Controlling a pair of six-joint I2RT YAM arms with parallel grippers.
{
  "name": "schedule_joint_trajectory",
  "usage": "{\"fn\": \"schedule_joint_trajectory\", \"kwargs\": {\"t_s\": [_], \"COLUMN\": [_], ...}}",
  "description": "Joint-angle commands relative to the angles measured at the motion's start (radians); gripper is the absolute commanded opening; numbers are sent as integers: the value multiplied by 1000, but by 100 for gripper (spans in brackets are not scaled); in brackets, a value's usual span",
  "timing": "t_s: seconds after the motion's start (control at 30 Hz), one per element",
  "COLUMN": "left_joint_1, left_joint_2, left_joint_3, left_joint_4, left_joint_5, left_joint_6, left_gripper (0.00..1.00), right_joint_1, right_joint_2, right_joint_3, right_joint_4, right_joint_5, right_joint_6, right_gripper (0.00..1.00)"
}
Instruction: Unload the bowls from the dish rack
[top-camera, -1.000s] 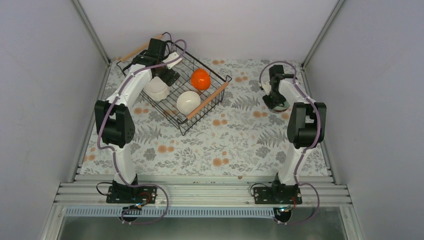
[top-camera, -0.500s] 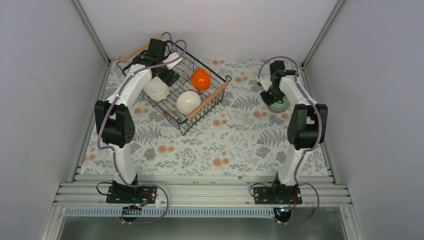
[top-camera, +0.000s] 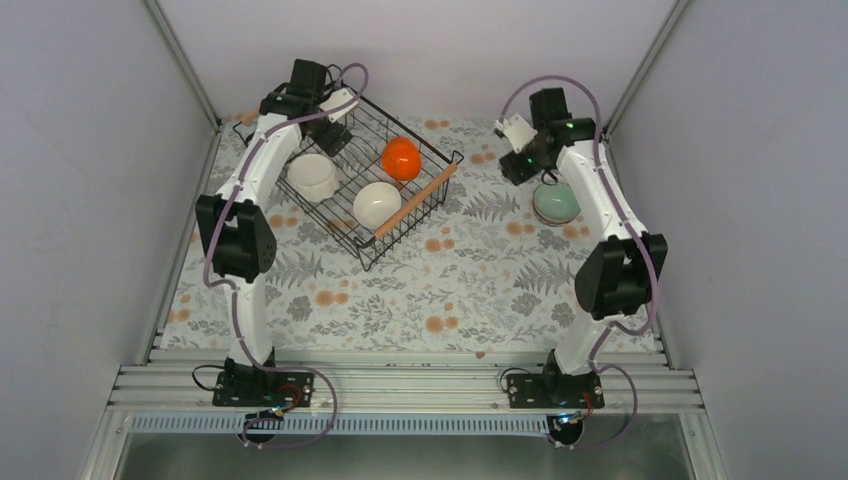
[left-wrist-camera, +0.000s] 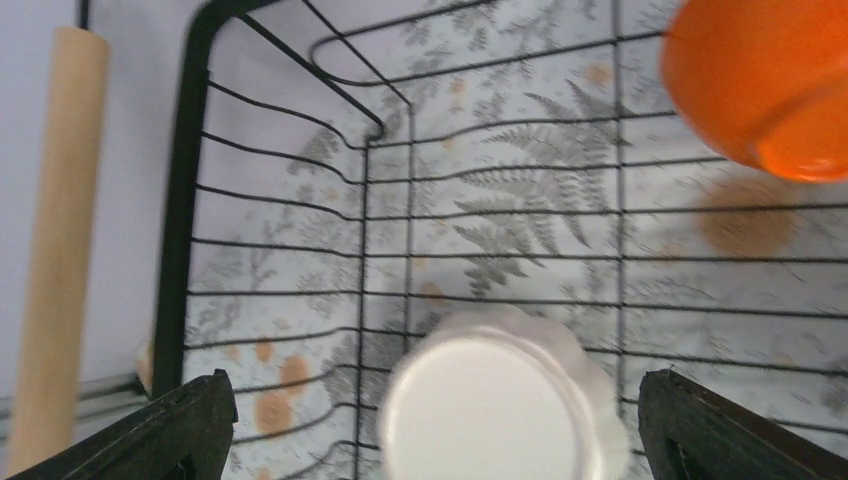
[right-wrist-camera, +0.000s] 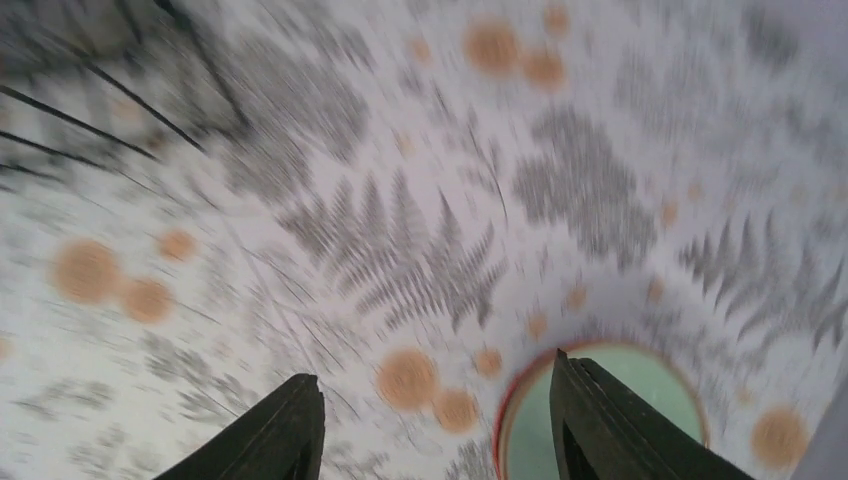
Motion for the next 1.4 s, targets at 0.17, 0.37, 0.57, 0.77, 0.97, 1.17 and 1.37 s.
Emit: {"fn": "schedule_joint_trajectory", "kwargs": {"t_s": [0.17, 0.37, 0.57, 0.77, 0.97, 1.17, 1.37], "left_joint_1": [21, 29, 47, 63, 61, 52, 22], "left_joint_2": [307, 413, 391, 388, 416, 444, 447], "left_joint_3": [422, 541, 473, 414, 419, 418, 403], "left_joint_4": [-260, -301, -278, -311, -324, -288, -180], "left_joint_5": [-119, -237, -257, -247, -238, -242, -277], "left_joint_6": [71, 83, 97, 106, 107, 89, 62], "left_gripper": [100, 100, 100, 100, 100, 100, 100], "right_joint_1": [183, 242, 284, 298, 311, 322, 326], "right_joint_2": [-37, 21, 84, 121, 155, 171, 177], "right_joint_3": [235, 237, 229, 229, 266, 276, 267], "right_joint_4": [-29, 64, 104, 114, 111, 116, 124], "right_joint_5": [-227, -270, -286, -312, -325, -329, -325], "right_joint_6": [46, 43, 49, 41, 42, 43, 40], "right_gripper": [57, 55, 53, 53, 54, 54, 54]}}
